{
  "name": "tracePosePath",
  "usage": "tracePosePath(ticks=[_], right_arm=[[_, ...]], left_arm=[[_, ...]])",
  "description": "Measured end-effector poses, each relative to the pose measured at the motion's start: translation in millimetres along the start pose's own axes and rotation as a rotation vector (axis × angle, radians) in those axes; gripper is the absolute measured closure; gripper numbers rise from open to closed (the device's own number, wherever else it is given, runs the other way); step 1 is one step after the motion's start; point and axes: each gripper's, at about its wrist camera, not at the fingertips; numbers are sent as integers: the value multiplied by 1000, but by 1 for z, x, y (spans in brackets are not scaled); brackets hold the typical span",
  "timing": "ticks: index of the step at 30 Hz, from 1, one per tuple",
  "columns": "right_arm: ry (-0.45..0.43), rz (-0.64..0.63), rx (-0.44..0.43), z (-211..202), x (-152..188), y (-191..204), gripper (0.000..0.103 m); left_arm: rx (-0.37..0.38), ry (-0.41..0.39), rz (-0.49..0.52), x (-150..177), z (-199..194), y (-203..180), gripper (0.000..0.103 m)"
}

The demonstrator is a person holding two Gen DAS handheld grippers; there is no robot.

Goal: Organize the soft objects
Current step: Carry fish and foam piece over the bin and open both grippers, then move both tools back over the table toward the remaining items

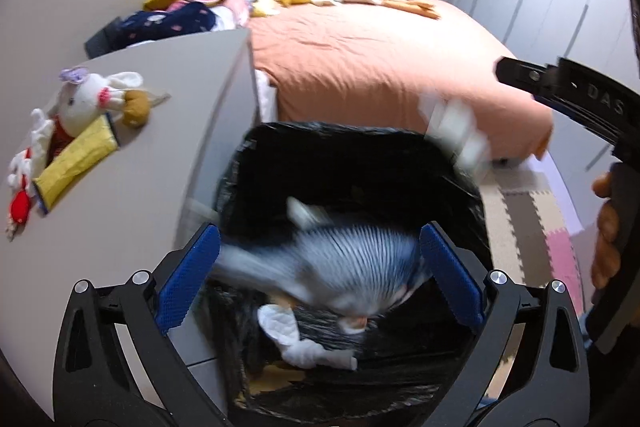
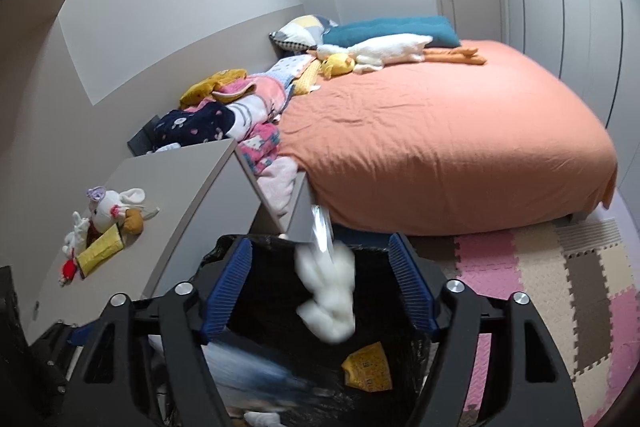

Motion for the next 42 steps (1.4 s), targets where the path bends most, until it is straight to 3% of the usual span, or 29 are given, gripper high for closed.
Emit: tracePosePath(ticks=[8, 20, 42], right_arm=[[6, 2, -10, 1, 2, 2, 27], [46, -23, -41, 15, 8, 20, 27], [141, -120, -124, 62, 21, 101, 27]], left_arm=[[-4, 11, -88, 3, 0, 22, 6], [-29, 19, -112, 10, 1, 34, 6], [-131, 30, -222, 25, -10, 115, 6]])
Point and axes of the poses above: each gripper's, at about its wrist camera, not at the fingertips, and z roughly the way its jaws point, y to its left, x to its underside, and after that the axes turned 5 degrees about z, right-handed
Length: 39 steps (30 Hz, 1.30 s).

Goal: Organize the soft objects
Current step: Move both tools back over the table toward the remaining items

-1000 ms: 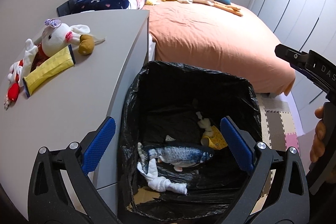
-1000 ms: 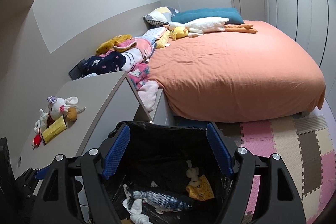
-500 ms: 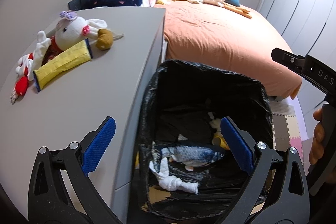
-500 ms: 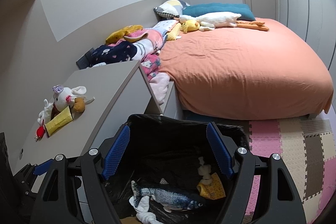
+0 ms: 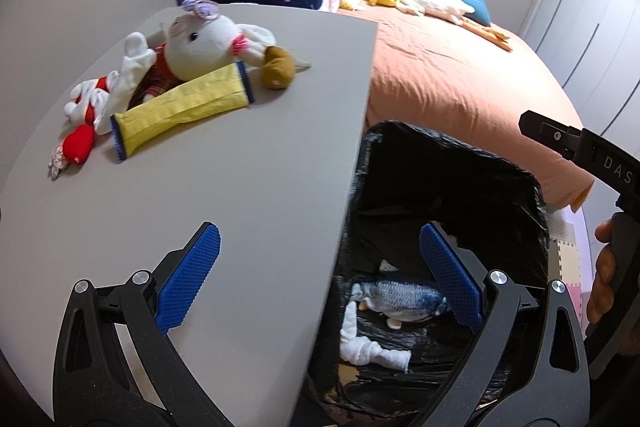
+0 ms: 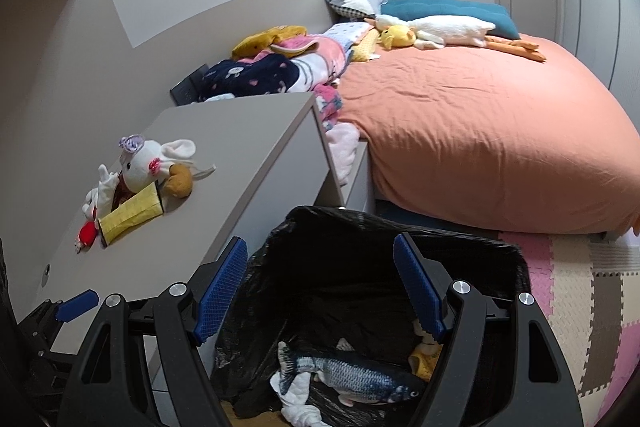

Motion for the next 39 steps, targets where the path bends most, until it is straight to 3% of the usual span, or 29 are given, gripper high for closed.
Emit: tracePosePath(ticks=[23, 39], right_arm=[[87, -98, -93, 61, -5, 94, 27], [115, -124, -145, 97, -11, 137, 27]], left_arm=[[-109, 3, -133, 6, -7, 99, 6], [-187, -16, -261, 13, -13, 172, 6]])
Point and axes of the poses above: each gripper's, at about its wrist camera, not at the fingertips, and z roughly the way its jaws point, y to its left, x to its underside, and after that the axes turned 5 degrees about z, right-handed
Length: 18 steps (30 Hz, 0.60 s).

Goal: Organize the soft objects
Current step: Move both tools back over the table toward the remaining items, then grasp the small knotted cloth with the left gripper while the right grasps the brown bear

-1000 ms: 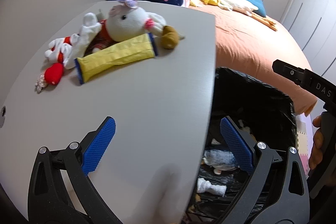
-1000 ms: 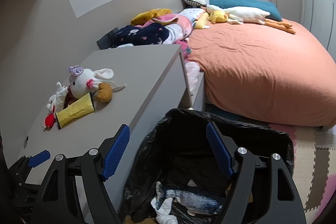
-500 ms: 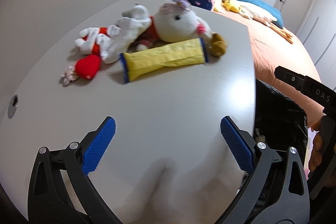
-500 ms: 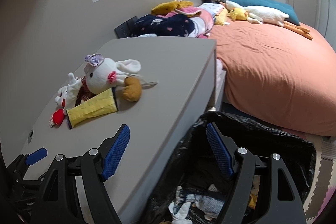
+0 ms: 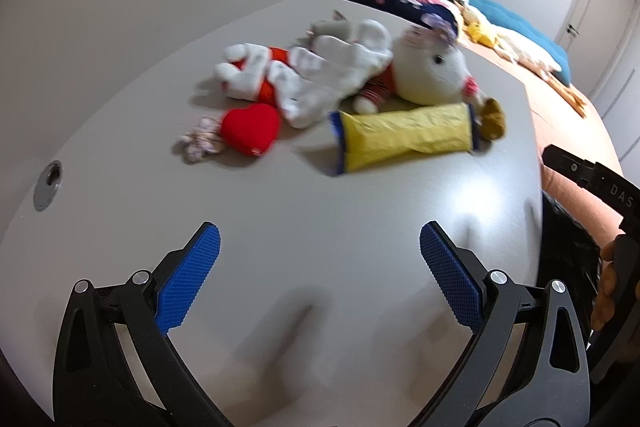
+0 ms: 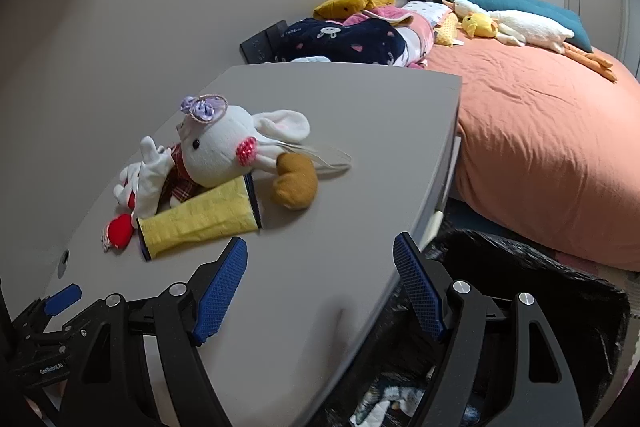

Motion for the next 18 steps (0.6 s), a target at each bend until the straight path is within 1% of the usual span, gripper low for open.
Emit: tracePosePath(ticks=[5, 6, 10, 11, 12, 13, 15, 18], right_arm=[[-6, 6, -13, 10, -8, 5, 27], [-6, 5, -14, 13, -9, 7, 27], [-8, -8, -13, 21, -15, 13, 28], [-7, -11, -13, 23, -16, 14, 30], [-4, -12, -13, 25, -16, 14, 32], [-1, -13, -13, 27, -17, 15, 34], [7, -15, -12, 32, -19, 16, 36], [15, -15, -12, 40, -22, 18, 39]], left_arm=[[-40, -25, -50, -4, 0, 24, 6], [-48, -27, -54, -5, 1, 27, 8], [-80, -23, -69, -10, 6, 42, 26], [-92, -18, -79, -11, 10, 48, 30], [-96, -15, -86, -12, 12, 53, 38], [-97, -11, -93, -13, 14, 56, 43], [-105, -2, -108, -16, 20, 65, 44], [-128, -4, -102, -20, 27, 70, 45]])
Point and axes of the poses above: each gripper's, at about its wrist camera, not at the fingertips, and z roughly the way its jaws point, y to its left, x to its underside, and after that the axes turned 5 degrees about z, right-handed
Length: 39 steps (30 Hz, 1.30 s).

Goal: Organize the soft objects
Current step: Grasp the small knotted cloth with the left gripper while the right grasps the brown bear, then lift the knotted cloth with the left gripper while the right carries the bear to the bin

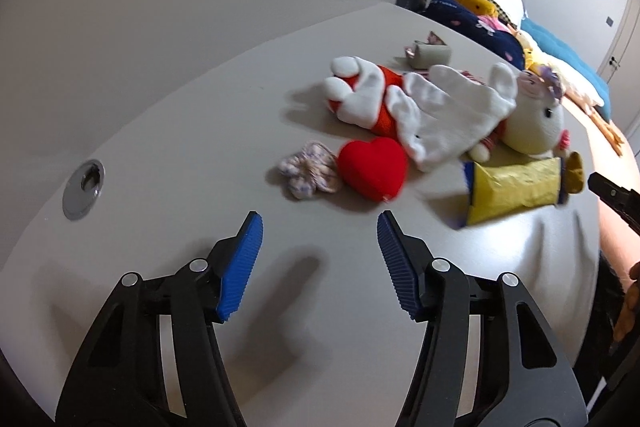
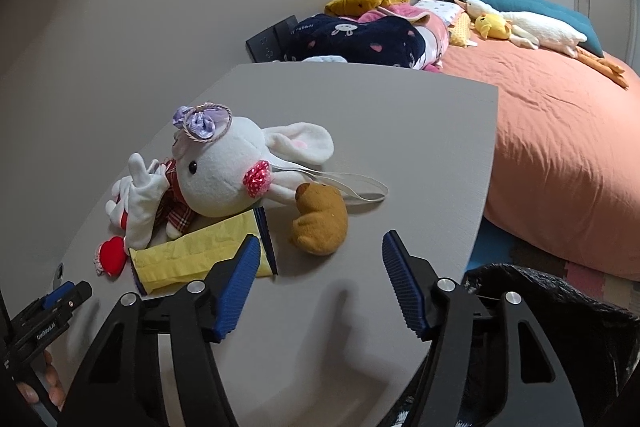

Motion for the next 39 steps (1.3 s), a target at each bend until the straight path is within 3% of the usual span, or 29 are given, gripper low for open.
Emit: tracePosePath(ticks=[9, 17, 26, 31, 39], right_arm=[[32, 5, 7, 23, -7, 1, 48], [61, 7, 16, 39, -7, 1, 66], [44, -12, 25, 34, -5, 3, 66], [37, -12, 25, 26, -3, 3, 66], [28, -5, 20, 10, 4, 0, 66]], left_arm=[[-9, 19, 8, -13, 24, 5, 45], [-12, 29, 14, -20, 37, 11, 45], [-19, 22, 48, -26, 47, 11, 65], [-26, 24, 57, -26, 46, 10, 81], [-22, 2, 36, -17, 28, 12, 83]])
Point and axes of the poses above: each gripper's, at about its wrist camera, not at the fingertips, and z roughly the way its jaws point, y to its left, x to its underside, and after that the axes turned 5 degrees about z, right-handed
